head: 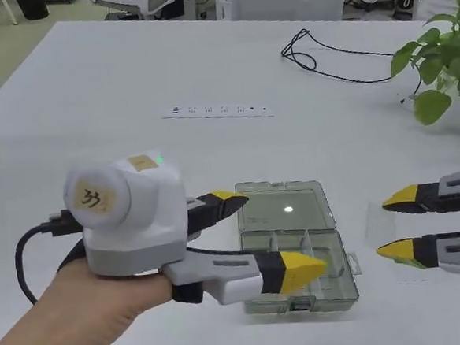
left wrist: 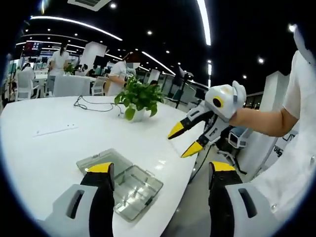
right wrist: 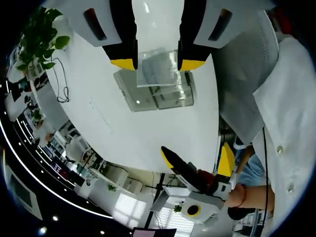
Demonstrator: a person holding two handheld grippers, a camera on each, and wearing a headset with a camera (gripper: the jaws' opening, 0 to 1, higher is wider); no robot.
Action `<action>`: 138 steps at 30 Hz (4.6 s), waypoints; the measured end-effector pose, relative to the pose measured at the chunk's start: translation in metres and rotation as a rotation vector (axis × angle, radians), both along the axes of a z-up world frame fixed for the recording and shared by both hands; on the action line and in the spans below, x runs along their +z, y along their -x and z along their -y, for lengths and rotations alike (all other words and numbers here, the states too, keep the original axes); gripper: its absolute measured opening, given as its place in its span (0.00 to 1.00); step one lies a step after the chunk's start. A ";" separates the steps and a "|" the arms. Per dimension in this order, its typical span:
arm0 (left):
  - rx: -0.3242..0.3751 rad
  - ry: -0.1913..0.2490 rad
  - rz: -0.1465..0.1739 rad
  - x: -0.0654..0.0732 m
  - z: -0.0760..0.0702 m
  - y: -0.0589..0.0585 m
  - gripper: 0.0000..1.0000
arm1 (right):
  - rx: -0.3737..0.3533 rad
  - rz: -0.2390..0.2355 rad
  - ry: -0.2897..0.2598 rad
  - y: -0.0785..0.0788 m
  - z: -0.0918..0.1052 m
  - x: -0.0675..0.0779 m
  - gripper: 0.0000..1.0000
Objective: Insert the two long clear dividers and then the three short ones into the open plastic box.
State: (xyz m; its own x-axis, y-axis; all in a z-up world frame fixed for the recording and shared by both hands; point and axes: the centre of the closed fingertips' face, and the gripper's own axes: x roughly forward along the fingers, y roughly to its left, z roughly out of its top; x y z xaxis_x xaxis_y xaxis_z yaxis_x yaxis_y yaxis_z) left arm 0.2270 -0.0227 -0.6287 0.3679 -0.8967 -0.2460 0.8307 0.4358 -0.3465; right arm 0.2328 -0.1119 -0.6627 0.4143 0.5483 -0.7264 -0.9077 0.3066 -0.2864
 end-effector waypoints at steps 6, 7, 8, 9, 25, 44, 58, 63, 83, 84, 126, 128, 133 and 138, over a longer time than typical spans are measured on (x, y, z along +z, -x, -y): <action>-0.029 0.045 -0.084 0.004 0.013 0.008 0.71 | 0.028 0.061 0.000 0.017 -0.020 0.023 0.32; -0.037 0.056 -0.120 0.004 0.016 0.011 0.68 | 0.036 0.075 0.011 0.019 -0.023 0.026 0.32; -0.049 0.063 -0.174 0.002 0.019 0.016 0.65 | 0.049 0.092 0.026 0.022 -0.026 0.028 0.32; -0.053 0.072 -0.183 0.003 0.021 0.016 0.61 | 0.055 0.101 0.037 0.024 -0.027 0.029 0.32; -0.105 0.200 -0.328 0.013 0.046 0.034 0.25 | 0.131 0.199 0.161 0.040 -0.045 0.043 0.32; -0.119 0.223 -0.359 0.012 0.048 0.041 0.02 | 0.143 0.208 0.172 0.047 -0.050 0.047 0.33; -0.110 0.229 -0.373 0.009 0.048 0.041 0.00 | 0.151 0.207 0.181 0.049 -0.050 0.045 0.33; -0.106 0.204 -0.350 0.003 0.046 0.040 0.00 | 0.145 0.202 0.179 0.048 -0.050 0.046 0.32; -0.315 0.047 0.050 0.003 0.041 0.064 0.00 | 0.207 -0.107 -0.104 0.058 -0.052 0.068 0.19; -0.325 0.039 0.080 0.004 0.040 0.064 0.00 | 0.225 -0.128 -0.102 0.060 -0.051 0.068 0.17; -0.369 0.044 0.234 0.013 0.030 0.072 0.00 | 0.458 -0.431 -0.092 0.088 -0.075 0.056 0.02; -0.367 0.045 0.232 0.013 0.030 0.072 0.00 | 0.458 -0.430 -0.092 0.088 -0.076 0.056 0.02; -0.361 0.050 0.226 0.012 0.028 0.071 0.00 | 0.452 -0.428 -0.094 0.086 -0.075 0.056 0.02; -0.358 0.049 0.221 0.011 0.027 0.071 0.00 | 0.445 -0.423 -0.096 0.082 -0.074 0.055 0.02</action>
State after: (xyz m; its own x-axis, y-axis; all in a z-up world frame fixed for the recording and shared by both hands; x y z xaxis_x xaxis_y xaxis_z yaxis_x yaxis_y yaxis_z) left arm 0.1565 -0.0493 -0.6175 0.0700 -0.9862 -0.1499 0.9833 0.0936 -0.1562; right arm 0.1504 -0.0374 -0.6076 -0.1824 0.6731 -0.7167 -0.9832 -0.1211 0.1364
